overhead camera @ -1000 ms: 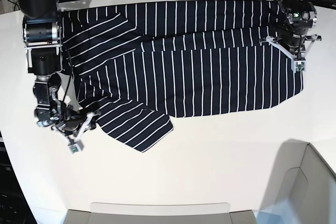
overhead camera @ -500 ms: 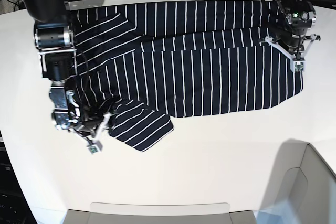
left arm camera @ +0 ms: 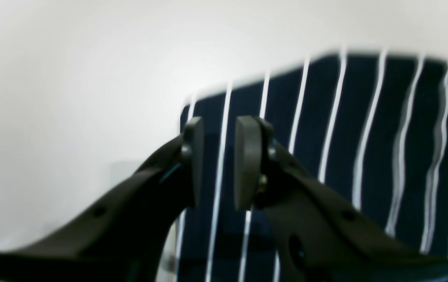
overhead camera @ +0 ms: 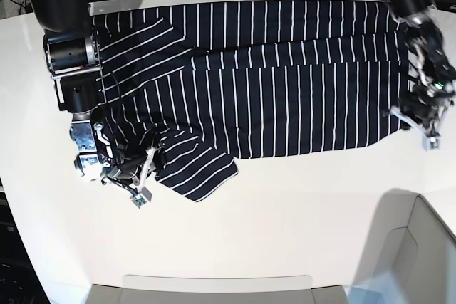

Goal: Fold the T-shirt properly
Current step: 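Grasp the hem corner nearest the left gripper with the left gripper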

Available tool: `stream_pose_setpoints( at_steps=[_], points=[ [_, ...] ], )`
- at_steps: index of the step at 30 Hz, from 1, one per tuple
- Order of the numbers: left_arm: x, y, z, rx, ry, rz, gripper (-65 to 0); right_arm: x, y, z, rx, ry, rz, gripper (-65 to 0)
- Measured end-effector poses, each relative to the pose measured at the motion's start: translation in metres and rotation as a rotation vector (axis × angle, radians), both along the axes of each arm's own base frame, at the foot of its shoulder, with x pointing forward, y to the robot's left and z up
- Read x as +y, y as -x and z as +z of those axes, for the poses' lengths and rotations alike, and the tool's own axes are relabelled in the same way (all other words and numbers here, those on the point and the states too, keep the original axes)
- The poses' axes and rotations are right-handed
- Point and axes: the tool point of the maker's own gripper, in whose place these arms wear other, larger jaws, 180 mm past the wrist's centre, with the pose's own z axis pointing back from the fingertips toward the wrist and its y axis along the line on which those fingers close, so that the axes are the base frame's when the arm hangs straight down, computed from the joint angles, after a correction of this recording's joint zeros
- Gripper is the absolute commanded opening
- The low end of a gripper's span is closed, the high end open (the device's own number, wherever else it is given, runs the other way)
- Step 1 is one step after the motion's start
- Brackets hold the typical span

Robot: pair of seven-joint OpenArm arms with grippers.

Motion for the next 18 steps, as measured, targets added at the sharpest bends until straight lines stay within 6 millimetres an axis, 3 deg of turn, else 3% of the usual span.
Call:
stream_pose_setpoints(
  at_steps=[6, 12, 18],
  points=[
    [0.030, -0.002, -0.020, 0.069, 0.040, 0.008, -50.0, -0.010, 0.000, 0.001, -0.002, 0.012, -0.010, -45.7],
    [0.035, -0.020, -0.014, 0.044, 0.079, 0.030, -49.9, -0.015, 0.001, 0.001, 0.000, 0.017, -0.016, -45.7],
    [0.028, -0.012, -0.024, 0.078, 0.088, -0.017, -49.8, -0.015, 0.001, 0.000, 0.000, 0.019, -0.014, -45.7]
  ],
)
